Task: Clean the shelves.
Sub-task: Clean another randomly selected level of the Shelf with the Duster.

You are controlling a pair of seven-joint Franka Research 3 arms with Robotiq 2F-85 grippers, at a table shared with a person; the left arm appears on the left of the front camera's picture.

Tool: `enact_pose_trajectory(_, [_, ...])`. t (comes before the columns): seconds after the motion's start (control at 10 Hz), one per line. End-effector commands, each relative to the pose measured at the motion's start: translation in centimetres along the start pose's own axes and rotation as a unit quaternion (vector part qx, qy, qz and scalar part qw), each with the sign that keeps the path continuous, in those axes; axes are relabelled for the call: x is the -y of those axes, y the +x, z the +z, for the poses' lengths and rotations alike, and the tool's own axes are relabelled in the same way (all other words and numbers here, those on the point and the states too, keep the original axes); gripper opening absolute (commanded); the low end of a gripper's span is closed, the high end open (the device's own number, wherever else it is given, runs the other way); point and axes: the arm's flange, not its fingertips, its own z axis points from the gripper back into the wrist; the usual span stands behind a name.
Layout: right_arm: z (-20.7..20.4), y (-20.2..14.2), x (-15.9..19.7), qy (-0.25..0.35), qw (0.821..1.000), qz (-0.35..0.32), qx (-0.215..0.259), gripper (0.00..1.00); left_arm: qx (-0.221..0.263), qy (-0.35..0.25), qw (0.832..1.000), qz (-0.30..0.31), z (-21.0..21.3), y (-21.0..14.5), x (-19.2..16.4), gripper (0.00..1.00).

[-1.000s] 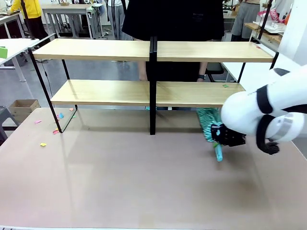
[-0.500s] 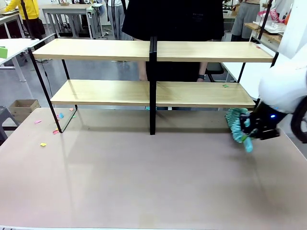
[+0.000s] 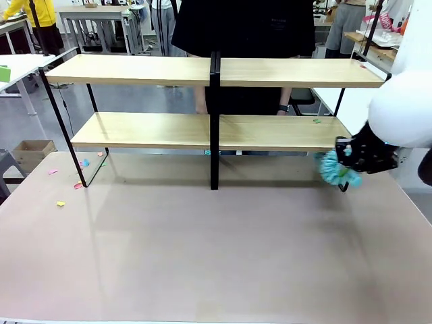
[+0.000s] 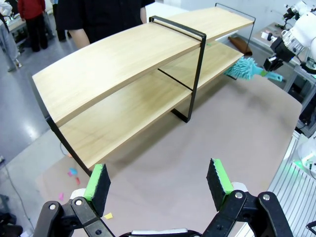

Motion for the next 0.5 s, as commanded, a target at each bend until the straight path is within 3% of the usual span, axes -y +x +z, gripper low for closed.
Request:
enact_pose_trajectory(0.0, [-2.3,-5.2,3.6,0.103,0.992,0.043,-0.059,0.12,-0.004,0.005,1.000,0.001,0.0,0.0,0.1,1.00])
enact_pose_trajectory(0.2, [-1.2,-5.0,4.4,0.159,0.979,0.055,-0.115,0.12,-0.004,0.005,1.000,0.001,0.0,0.0,0.1,1.00])
enact_pose_trajectory(0.4, [1.2,-4.6,6.2,0.226,0.947,0.097,-0.208,0.12,-0.004,0.005,1.000,0.001,0.0,0.0,0.1,1.00])
